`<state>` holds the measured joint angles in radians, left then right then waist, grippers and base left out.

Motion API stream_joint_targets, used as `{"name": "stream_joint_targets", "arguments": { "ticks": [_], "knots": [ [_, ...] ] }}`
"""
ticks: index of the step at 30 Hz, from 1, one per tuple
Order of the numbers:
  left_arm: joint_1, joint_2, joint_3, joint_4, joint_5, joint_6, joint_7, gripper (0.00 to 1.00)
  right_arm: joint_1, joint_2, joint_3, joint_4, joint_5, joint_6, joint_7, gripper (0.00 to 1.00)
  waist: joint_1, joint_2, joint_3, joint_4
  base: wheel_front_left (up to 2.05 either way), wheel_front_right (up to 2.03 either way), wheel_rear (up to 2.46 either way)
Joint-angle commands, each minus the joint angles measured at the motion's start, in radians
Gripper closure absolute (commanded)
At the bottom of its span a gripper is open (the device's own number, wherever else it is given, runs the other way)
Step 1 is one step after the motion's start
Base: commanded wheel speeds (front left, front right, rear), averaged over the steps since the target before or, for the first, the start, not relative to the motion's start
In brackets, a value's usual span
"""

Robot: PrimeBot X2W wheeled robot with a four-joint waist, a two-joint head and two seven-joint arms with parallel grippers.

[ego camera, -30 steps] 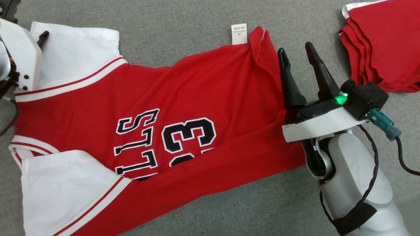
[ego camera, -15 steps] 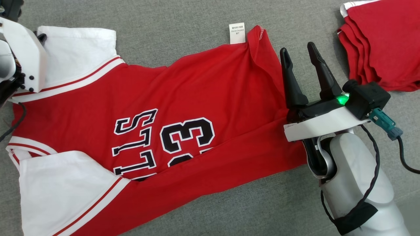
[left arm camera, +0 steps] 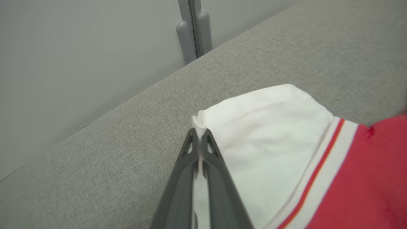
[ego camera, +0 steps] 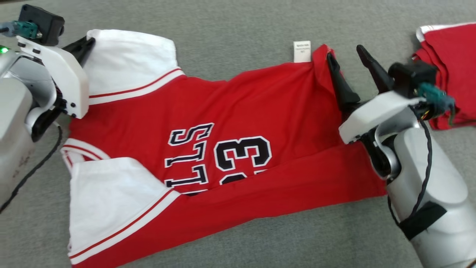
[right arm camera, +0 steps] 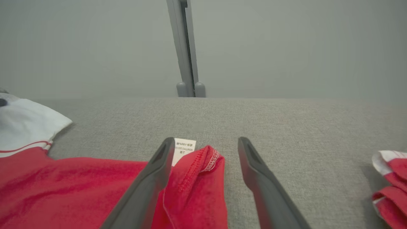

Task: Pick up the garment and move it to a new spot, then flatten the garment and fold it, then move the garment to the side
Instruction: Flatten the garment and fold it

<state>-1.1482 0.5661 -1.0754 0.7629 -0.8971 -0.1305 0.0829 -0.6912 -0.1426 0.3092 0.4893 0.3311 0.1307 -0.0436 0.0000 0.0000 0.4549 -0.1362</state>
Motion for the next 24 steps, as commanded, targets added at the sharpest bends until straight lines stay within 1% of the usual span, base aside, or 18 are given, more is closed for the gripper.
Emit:
{"name": "stream_joint_targets", "arguments": {
  "ticks": [1,4,8,12,13,18,24],
  "knots": [
    [0.017,-0.007,-0.005,-0.005,-0.009,0.0,-0.019,1.0,-0.026,-0.007,0.006,0.017,-0.013,0.0,0.035,0.0,0.0,0.0,-0.028,0.041,0.0,0.0,0.0],
    [0.031,-0.029,-0.022,-0.017,-0.017,0.0,-0.052,1.0,-0.082,-0.03,0.018,0.073,-0.051,0.0,0.134,0.0,0.0,0.0,-0.044,0.075,0.0,0.0,0.0],
    [0.039,-0.06,-0.045,-0.031,-0.032,0.0,-0.071,1.0,-0.145,-0.045,0.042,0.151,-0.086,0.0,0.245,0.0,0.0,0.0,-0.055,0.111,0.0,0.0,0.0],
    [0.033,-0.075,-0.067,-0.03,-0.041,0.0,-0.082,1.0,-0.193,-0.07,0.076,0.238,-0.125,0.0,0.337,0.0,0.0,0.0,-0.055,0.128,0.0,0.0,0.0],
    [0.025,-0.078,-0.078,-0.027,-0.046,0.0,-0.086,1.0,-0.211,-0.081,0.084,0.278,-0.132,0.0,0.369,0.0,0.0,0.0,-0.052,0.132,0.0,0.0,0.0],
    [0.012,-0.074,-0.098,-0.016,-0.06,0.0,-0.102,1.0,-0.23,-0.107,0.069,0.358,-0.147,0.0,0.414,0.0,0.0,0.0,-0.049,0.132,0.0,0.0,0.0],
    [0.005,-0.071,-0.119,-0.004,-0.074,0.0,-0.111,1.0,-0.234,-0.119,0.034,0.395,-0.161,0.0,0.382,0.0,0.0,0.0,-0.045,0.124,0.0,0.0,0.0]
  ]
}}
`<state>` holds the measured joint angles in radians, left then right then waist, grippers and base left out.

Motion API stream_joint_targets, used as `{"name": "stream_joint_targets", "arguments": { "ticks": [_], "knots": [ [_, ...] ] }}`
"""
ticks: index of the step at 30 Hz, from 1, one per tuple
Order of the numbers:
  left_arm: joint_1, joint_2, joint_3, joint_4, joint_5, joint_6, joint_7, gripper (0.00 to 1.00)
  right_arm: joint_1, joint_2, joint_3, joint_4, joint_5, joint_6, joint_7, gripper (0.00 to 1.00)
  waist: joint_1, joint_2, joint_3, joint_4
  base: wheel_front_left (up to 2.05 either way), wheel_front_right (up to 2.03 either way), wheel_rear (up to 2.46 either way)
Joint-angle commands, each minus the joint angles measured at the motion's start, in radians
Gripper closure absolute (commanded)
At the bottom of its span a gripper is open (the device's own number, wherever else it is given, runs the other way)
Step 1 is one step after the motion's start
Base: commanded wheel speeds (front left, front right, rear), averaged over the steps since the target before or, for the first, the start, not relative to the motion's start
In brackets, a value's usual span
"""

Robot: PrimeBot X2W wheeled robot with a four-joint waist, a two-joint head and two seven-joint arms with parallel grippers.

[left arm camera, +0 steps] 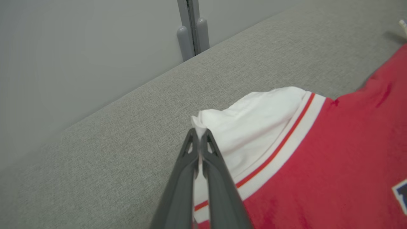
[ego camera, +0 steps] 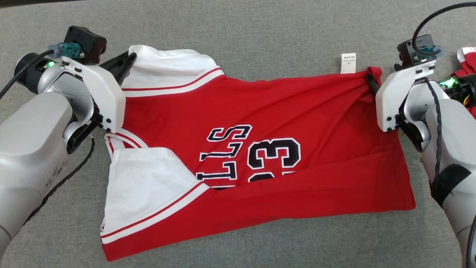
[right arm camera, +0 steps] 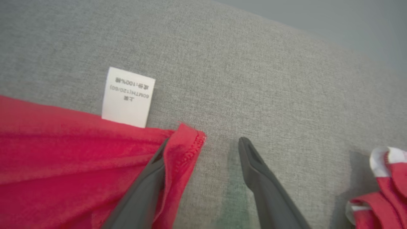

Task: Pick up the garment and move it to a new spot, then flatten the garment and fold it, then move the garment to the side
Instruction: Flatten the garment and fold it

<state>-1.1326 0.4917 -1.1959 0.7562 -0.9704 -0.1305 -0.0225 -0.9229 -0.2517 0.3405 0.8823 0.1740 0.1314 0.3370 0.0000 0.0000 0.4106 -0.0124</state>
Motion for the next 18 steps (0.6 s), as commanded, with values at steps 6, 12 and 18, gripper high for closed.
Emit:
{"name": "stream_joint_targets", "arguments": {
  "ticks": [6,12,18],
  "knots": [
    [-0.025,0.0,-0.017,0.013,-0.015,0.0,-0.012,1.0,-0.013,0.02,-0.047,0.027,0.012,-0.002,-0.045,0.0,0.0,0.0,0.004,-0.005,0.0,0.0,0.0],
    [-0.027,0.004,-0.033,0.028,-0.028,0.0,-0.017,1.0,-0.018,0.052,-0.071,0.036,0.066,-0.002,-0.085,0.22,0.0,0.0,0.006,-0.005,0.0,0.0,0.0],
    [-0.023,0.007,-0.045,0.052,-0.046,0.0,-0.024,1.0,-0.025,0.061,-0.094,0.044,0.14,-0.002,-0.116,1.0,0.0,0.0,0.004,0.002,0.0,0.0,0.0]
  ]
}}
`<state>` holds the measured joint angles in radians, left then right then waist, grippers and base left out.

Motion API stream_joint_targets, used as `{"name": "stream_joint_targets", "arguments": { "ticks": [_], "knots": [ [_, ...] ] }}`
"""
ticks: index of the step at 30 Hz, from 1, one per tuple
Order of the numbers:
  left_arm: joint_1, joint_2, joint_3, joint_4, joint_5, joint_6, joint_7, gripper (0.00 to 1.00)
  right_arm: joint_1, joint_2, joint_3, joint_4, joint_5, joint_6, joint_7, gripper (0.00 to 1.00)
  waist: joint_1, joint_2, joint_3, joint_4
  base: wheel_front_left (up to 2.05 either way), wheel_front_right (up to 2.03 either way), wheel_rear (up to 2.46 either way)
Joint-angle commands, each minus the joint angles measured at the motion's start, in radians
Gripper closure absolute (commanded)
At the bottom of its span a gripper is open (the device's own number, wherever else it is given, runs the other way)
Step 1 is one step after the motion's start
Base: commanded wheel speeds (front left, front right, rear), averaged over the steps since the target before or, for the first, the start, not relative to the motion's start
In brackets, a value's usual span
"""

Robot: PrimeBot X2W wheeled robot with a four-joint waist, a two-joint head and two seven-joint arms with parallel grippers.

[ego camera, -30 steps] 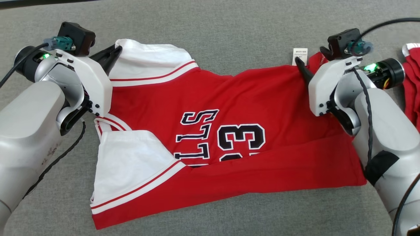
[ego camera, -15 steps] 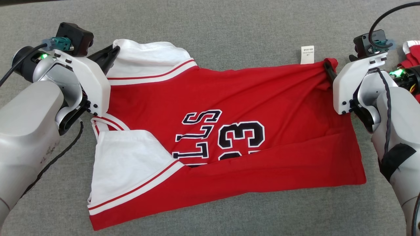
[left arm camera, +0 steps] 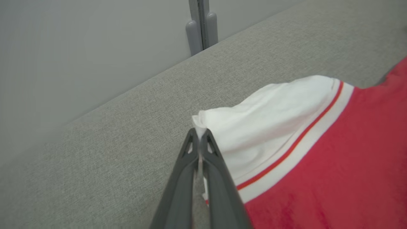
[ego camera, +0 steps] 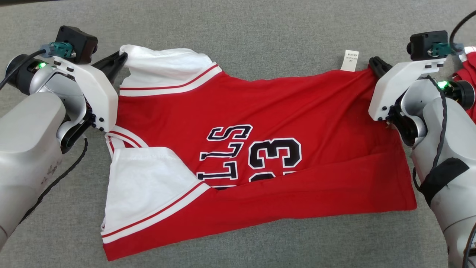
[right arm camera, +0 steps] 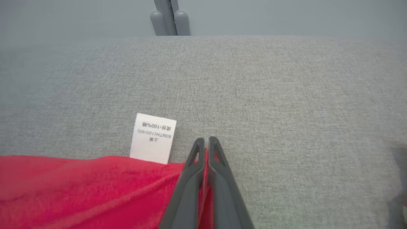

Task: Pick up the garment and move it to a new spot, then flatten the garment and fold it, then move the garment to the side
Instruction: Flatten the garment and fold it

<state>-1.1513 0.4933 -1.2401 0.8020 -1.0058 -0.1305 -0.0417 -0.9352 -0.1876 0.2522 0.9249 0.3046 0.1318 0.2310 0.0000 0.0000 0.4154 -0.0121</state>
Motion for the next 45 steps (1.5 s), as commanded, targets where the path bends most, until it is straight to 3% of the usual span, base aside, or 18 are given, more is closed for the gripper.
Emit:
{"name": "stream_joint_targets", "arguments": {
  "ticks": [1,6,16,20,28,35,40,45],
  "knots": [
    [-0.003,0.006,-0.002,0.01,-0.013,0.0,-0.006,1.0,-0.011,-0.002,-0.011,0.004,0.025,-0.002,-0.014,1.0,0.0,0.0,-0.002,0.003,0.0,0.0,0.0],
    [0.001,0.006,-0.007,0.032,-0.027,0.0,-0.019,1.0,-0.011,0.008,-0.055,0.022,0.115,-0.002,-0.002,1.0,0.0,0.0,-0.01,0.008,0.0,0.0,0.0],
    [-0.03,-0.004,0.024,0.123,-0.058,0.0,-0.11,1.0,-0.086,0.086,-0.372,0.097,0.475,-0.001,0.09,1.0,0.0,0.0,-0.018,0.014,0.0,0.0,0.0],
    [-0.04,-0.027,0.036,0.16,-0.046,0.011,-0.166,1.0,-0.12,0.088,-0.43,0.131,0.496,-0.001,0.054,1.0,0.0,0.0,-0.016,0.023,0.0,0.0,0.0],
    [-0.065,-0.068,0.057,0.202,-0.008,0.031,-0.217,1.0,-0.168,0.076,-0.436,0.178,0.437,-0.001,-0.032,1.0,0.0,0.0,-0.006,0.041,0.0,0.0,0.0],
    [-0.043,-0.086,0.091,0.182,0.033,0.021,-0.223,1.0,-0.111,0.074,-0.324,0.084,0.403,-0.001,-0.038,1.0,0.0,0.0,-0.008,0.062,0.0,0.0,0.0],
    [0.002,-0.068,0.118,0.145,0.073,0.013,-0.224,1.0,-0.039,0.055,-0.286,0.015,0.44,-0.001,-0.059,1.0,0.0,0.0,-0.05,0.076,0.0,0.0,0.0],
    [0.068,-0.036,0.135,0.085,0.113,0.01,-0.224,1.0,0.058,0.046,-0.294,-0.072,0.547,-0.001,-0.051,1.0,0.0,0.0,-0.112,0.085,0.0,0.0,0.0]
  ]
}}
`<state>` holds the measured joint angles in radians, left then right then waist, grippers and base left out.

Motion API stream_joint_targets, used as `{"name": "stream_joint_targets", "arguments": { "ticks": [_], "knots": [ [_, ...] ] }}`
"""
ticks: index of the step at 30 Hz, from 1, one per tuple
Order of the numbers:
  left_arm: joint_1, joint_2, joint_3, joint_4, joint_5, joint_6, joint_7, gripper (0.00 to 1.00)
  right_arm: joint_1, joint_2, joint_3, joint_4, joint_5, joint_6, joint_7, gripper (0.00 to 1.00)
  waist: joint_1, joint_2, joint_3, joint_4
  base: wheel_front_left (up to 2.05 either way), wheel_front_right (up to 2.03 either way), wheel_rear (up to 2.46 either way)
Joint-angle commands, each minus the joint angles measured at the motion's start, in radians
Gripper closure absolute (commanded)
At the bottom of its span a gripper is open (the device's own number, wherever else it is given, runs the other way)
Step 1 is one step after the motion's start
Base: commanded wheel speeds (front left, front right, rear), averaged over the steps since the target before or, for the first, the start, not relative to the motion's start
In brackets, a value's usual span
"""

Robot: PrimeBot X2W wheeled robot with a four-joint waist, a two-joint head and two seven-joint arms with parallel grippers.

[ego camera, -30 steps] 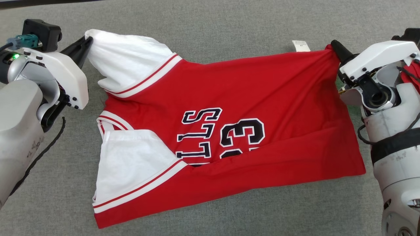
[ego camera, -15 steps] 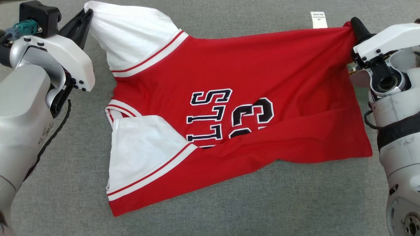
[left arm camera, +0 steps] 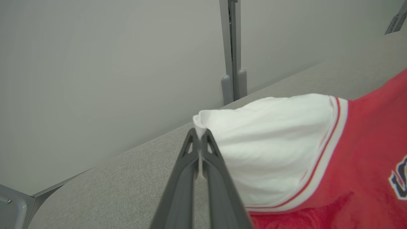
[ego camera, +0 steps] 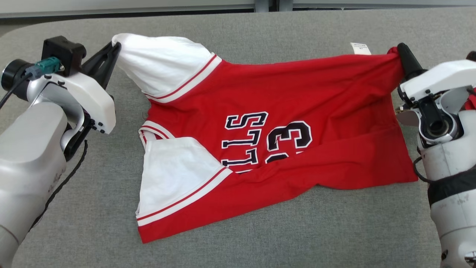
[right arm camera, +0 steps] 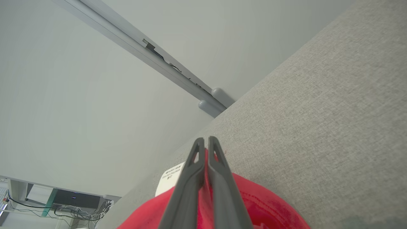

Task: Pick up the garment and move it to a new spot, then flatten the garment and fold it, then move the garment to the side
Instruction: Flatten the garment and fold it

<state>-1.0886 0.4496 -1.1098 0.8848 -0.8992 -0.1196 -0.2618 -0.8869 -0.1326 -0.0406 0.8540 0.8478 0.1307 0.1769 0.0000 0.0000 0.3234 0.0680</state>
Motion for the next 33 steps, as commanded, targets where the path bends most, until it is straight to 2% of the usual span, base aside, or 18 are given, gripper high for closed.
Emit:
{"name": "stream_joint_targets", "arguments": {
  "ticks": [1,4,10,17,22,28,33],
  "knots": [
    [0.023,0.015,0.01,-0.016,0.011,-0.001,-0.004,1.0,0.032,-0.01,-0.004,-0.02,0.026,0.0,0.006,1.0,0.0,0.0,-0.032,0.007,0.0,0.0,0.0],
    [0.079,0.039,0.012,-0.077,0.022,0.0,-0.003,1.0,0.1,-0.016,-0.014,-0.072,0.094,0.0,0.021,1.0,0.0,0.0,-0.064,0.013,0.0,0.0,0.0],
    [0.197,0.112,-0.009,-0.221,0.032,0.029,0.006,1.0,0.243,-0.028,-0.04,-0.155,0.214,0.0,0.076,1.0,0.0,0.0,-0.124,0.035,0.0,0.0,0.0],
    [0.339,0.231,-0.047,-0.486,-0.003,0.087,0.087,1.0,0.387,-0.051,-0.076,-0.191,0.285,0.0,0.148,1.0,0.0,0.0,-0.171,0.057,0.0,0.0,0.0],
    [0.428,0.32,-0.086,-0.682,-0.024,0.137,0.178,1.0,0.454,-0.068,-0.087,-0.186,0.288,0.0,0.225,1.0,0.0,0.0,-0.193,0.063,0.0,0.0,0.0],
    [0.483,0.361,-0.114,-0.79,-0.013,0.182,0.234,1.0,0.493,-0.079,-0.097,-0.179,0.258,0.0,0.269,1.0,0.0,0.0,-0.203,0.059,0.0,0.0,0.0],
    [0.517,0.351,-0.133,-0.822,-0.008,0.188,0.267,1.0,0.506,-0.082,-0.108,-0.173,0.215,0.0,0.299,1.0,0.0,0.0,-0.206,0.051,0.0,0.0,0.0]
  ]
}}
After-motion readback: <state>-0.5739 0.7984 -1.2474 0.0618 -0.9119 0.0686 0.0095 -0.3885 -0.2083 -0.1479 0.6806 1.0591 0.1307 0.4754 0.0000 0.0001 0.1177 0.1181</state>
